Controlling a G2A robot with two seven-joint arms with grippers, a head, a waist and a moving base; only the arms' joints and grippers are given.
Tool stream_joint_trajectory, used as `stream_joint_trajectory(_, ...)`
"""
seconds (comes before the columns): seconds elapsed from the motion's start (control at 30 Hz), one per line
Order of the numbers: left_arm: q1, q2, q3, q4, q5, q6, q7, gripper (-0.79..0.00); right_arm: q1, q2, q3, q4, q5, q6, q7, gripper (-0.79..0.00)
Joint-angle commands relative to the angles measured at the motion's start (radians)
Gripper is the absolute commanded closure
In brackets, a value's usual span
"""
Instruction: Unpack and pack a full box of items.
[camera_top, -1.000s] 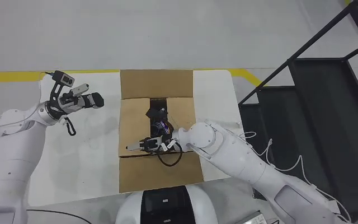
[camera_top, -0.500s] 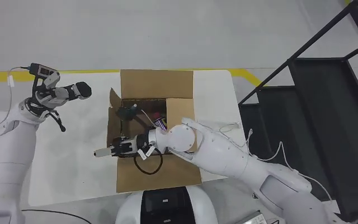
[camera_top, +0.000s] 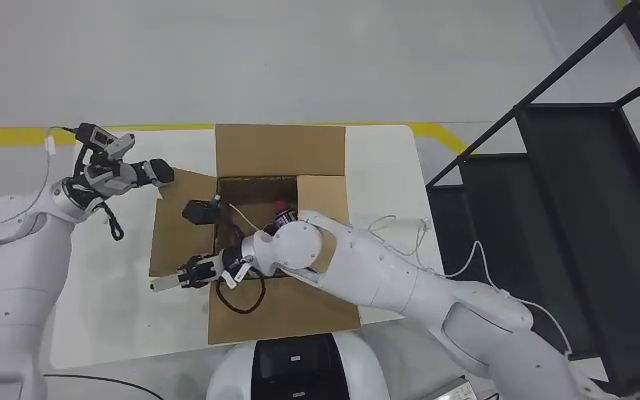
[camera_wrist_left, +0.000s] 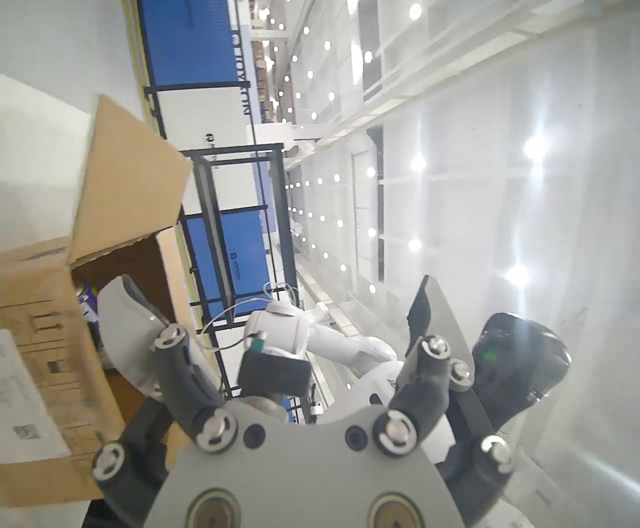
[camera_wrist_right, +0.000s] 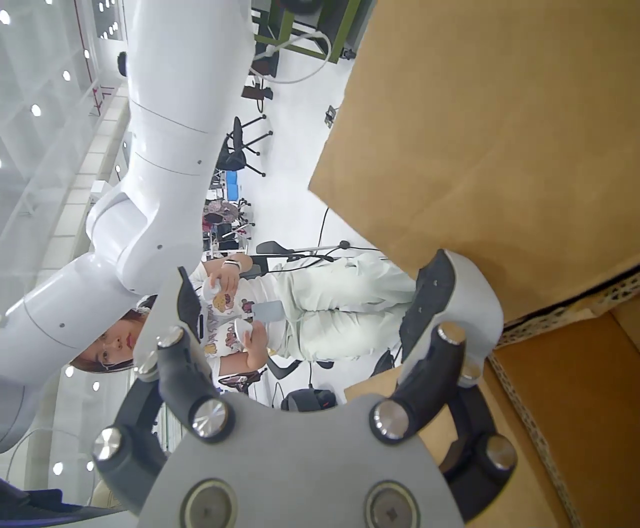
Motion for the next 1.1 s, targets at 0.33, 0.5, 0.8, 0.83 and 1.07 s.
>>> stream_joint_trajectory(0.33, -0.003, -0.002, 0.047, 0.101, 0.202, 0.053, 0.132, -0.785, -0.362, 0.183, 0.462, -0.489, -0.124, 0.083, 0.106, -0.785)
stream_joint_trajectory(0.5, -0.025, -0.03, 0.102, 0.168, 0.191, 0.023, 0.138, -0.785, -0.526, 0.226, 0.621, -0.637, -0.131, 0.07, 0.168, -0.785)
stream_joint_trajectory(0.8, -0.121, -0.086, 0.177, 0.323, 0.15, 0.021, 0.138, -0.785, -0.646, 0.254, 0.726, -0.704, -0.093, 0.021, 0.218, -0.785)
stream_joint_trajectory(0.83, -0.129, -0.091, 0.184, 0.334, 0.154, 0.02, 0.132, -0.785, -0.654, 0.255, 0.731, -0.704, -0.092, 0.019, 0.218, -0.785)
stream_joint_trajectory(1.07, -0.173, -0.127, 0.236, 0.389, 0.17, 0.028, 0.093, -0.785, -0.688, 0.265, 0.758, -0.696, -0.082, 0.016, 0.22, -0.785)
